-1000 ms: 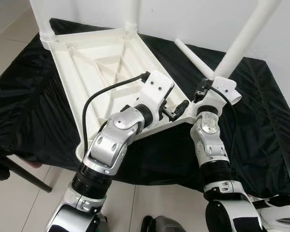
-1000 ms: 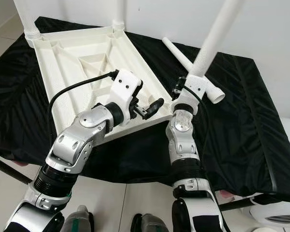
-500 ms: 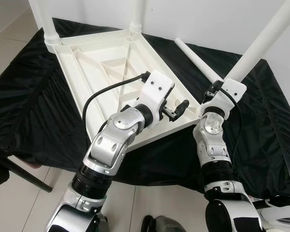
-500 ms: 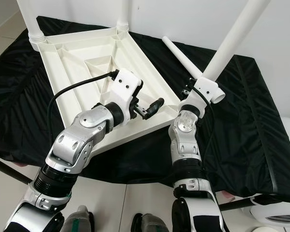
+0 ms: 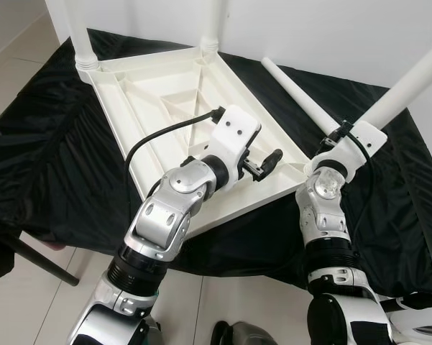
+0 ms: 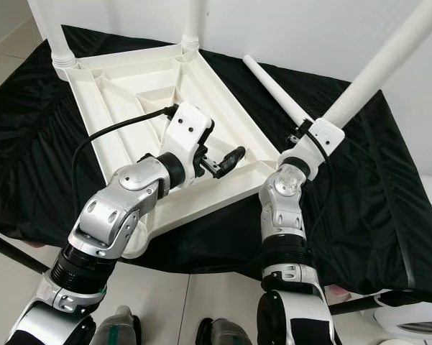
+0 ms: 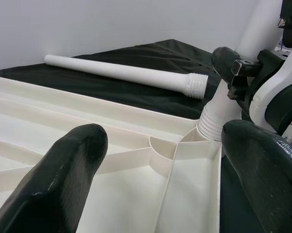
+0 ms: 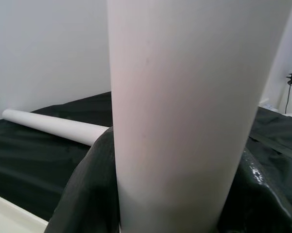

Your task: Building children table

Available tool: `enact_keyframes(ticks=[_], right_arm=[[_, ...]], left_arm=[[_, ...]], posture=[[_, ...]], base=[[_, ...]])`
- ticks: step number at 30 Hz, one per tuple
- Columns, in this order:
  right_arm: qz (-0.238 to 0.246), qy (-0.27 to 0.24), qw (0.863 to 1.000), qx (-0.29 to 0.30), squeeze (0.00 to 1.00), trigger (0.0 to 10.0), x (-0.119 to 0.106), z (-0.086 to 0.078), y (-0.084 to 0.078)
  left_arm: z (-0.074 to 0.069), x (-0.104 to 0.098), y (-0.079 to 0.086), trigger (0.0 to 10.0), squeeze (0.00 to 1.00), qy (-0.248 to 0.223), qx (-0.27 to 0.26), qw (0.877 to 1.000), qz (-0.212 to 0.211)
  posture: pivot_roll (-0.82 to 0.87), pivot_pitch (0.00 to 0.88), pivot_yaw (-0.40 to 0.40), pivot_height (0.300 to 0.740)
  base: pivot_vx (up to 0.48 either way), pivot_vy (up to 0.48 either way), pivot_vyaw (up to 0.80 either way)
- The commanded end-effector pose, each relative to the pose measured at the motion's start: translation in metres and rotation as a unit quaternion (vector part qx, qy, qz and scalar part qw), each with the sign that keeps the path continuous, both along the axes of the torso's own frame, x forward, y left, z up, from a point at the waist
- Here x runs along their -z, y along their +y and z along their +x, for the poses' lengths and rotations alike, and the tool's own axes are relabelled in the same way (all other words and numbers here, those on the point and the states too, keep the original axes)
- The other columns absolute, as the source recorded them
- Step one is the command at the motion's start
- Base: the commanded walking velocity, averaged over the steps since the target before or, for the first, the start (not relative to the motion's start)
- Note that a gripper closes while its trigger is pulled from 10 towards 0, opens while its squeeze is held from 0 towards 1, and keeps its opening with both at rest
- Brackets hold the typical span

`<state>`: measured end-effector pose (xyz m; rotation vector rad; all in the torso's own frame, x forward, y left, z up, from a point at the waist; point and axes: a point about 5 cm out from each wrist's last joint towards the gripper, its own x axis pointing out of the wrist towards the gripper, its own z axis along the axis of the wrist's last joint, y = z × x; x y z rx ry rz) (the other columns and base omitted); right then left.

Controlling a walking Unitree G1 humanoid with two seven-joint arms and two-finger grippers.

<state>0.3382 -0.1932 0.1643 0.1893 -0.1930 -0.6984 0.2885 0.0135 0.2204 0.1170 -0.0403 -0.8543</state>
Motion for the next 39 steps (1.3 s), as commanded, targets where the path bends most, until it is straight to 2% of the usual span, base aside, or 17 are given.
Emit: enact_keyframes(ticks=[1,14,17,20,22,24,25,26,28,34,39], right_arm=[[0.027,0.089,0.994,0.057,0.0,10.0,0.042,-0.015,-0.023],[0.023,0.089,0.994,0.056,0.0,10.0,0.038,-0.011,-0.023],[0.007,0.062,0.997,0.039,0.0,10.0,0.025,-0.006,-0.021],[-0.025,0.011,0.999,0.021,0.0,10.0,-0.002,-0.002,-0.017],[-0.04,-0.018,0.999,0.015,0.0,10.0,-0.018,-0.001,-0.016],[-0.044,-0.029,0.999,0.014,0.0,10.0,-0.023,-0.001,-0.016],[-0.057,-0.061,0.997,0.004,0.0,10.0,-0.04,-0.001,-0.015],[-0.057,-0.061,0.997,0.004,0.0,10.0,-0.04,-0.001,-0.015],[-0.06,-0.094,0.994,-0.018,0.0,10.0,-0.057,0.001,-0.011],[-0.059,-0.117,0.991,-0.039,0.0,10.0,-0.067,0.001,-0.011],[-0.056,-0.106,0.991,-0.061,0.0,10.0,-0.064,0.003,-0.012]], left_arm=[[-0.003,-0.002,-0.004,10.0,0.0,-0.003,0.002,1.0,0.001],[-0.002,-0.002,-0.004,10.0,0.0,-0.002,0.001,1.0,0.0],[-0.002,-0.002,-0.005,10.0,0.0,-0.002,0.001,1.0,-0.001],[-0.002,-0.002,-0.005,10.0,0.0,-0.002,0.002,1.0,-0.001],[-0.001,-0.002,-0.005,10.0,0.0,-0.002,0.002,1.0,-0.001],[-0.001,-0.002,-0.005,10.0,0.0,-0.002,0.002,1.0,-0.001],[-0.002,-0.001,-0.006,10.0,0.0,-0.002,0.003,1.0,-0.001],[-0.002,-0.001,-0.006,10.0,0.0,-0.002,0.003,1.0,-0.001],[-0.002,-0.001,-0.008,10.0,0.0,-0.002,0.005,1.0,-0.001],[-0.002,-0.001,-0.009,10.0,0.0,-0.003,0.008,1.0,-0.002],[-0.001,-0.001,-0.011,10.0,0.0,-0.003,0.01,1.0,-0.002]], posture=[[0.08,0.078,-0.072,0.74],[0.07,0.079,-0.074,0.74],[0.07,0.078,-0.073,0.74],[0.06,0.079,-0.075,0.74],[0.06,0.078,-0.075,0.74],[0.06,0.078,-0.075,0.74],[0.06,0.077,-0.074,0.74],[0.06,0.077,-0.074,0.74],[0.05,0.075,-0.073,0.74],[0.05,0.071,-0.072,0.74],[0.05,0.068,-0.074,0.74]], base=[[0.0,0.0,0.0],[0.0,0.0,0.0],[0.0,0.0,0.0],[0.0,0.0,0.0],[0.0,0.0,0.0],[0.0,0.0,0.0],[0.0,0.0,0.0],[0.0,0.0,0.0],[0.0,0.0,0.0],[0.0,0.0,0.0],[0.0,0.0,0.0]])
